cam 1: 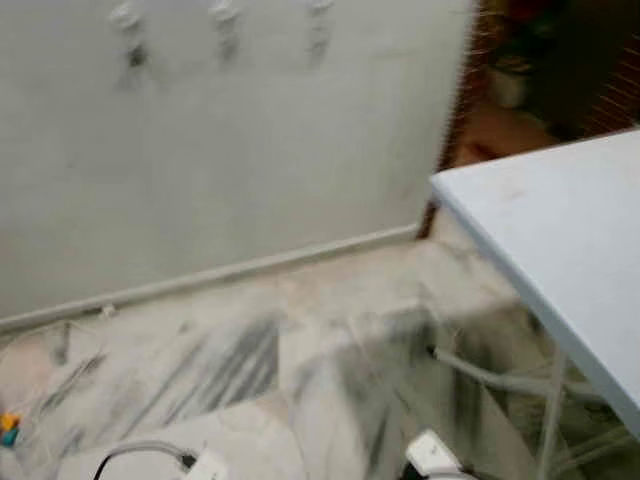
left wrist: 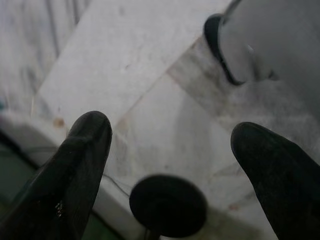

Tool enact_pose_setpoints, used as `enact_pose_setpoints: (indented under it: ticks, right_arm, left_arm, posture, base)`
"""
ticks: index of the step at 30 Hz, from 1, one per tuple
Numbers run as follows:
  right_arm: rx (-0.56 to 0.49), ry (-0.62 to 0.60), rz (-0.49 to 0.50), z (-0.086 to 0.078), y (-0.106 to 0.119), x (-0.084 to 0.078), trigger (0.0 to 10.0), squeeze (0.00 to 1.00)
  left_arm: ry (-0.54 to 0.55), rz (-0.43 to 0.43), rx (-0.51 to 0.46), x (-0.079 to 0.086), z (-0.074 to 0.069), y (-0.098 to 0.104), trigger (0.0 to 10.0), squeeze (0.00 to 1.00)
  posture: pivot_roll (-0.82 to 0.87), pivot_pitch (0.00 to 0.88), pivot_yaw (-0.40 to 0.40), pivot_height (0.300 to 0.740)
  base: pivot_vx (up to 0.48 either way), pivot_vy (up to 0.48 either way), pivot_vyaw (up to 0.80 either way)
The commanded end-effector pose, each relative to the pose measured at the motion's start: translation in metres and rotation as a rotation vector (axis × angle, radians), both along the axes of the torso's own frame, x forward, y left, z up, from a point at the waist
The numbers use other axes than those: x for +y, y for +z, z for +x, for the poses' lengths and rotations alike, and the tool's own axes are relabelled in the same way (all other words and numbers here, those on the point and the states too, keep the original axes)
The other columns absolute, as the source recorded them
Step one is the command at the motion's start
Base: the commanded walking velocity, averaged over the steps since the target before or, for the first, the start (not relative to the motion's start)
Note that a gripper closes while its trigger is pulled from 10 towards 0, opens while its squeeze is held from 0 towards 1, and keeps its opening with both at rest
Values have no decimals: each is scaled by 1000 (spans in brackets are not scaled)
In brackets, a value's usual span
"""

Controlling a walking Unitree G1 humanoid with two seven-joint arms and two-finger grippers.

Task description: Hang keys on a hook

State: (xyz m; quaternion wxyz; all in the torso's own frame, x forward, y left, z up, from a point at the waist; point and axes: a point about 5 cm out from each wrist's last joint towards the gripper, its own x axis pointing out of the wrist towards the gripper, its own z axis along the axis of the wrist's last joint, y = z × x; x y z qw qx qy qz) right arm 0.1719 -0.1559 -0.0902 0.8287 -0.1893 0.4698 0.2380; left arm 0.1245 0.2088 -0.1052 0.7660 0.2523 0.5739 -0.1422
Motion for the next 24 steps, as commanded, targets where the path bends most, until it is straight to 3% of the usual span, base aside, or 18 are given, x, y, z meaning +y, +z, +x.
enact_pose_setpoints:
  ticks: [1,24]
  right_arm:
    - [31,-2,-34,-8,-3,-12,10000,0]
    - [32,1,-40,-9,-3,-12,10000,0]
  left_arm:
    - [-12,-13,-5,-6,2,0,10000,0]
    - [7,-11,-24,-5,2,0,10000,0]
  posture:
    - [31,23,15,740]
    - [31,27,16,740]
  base:
    - [0,0,800]
    - [0,0,800]
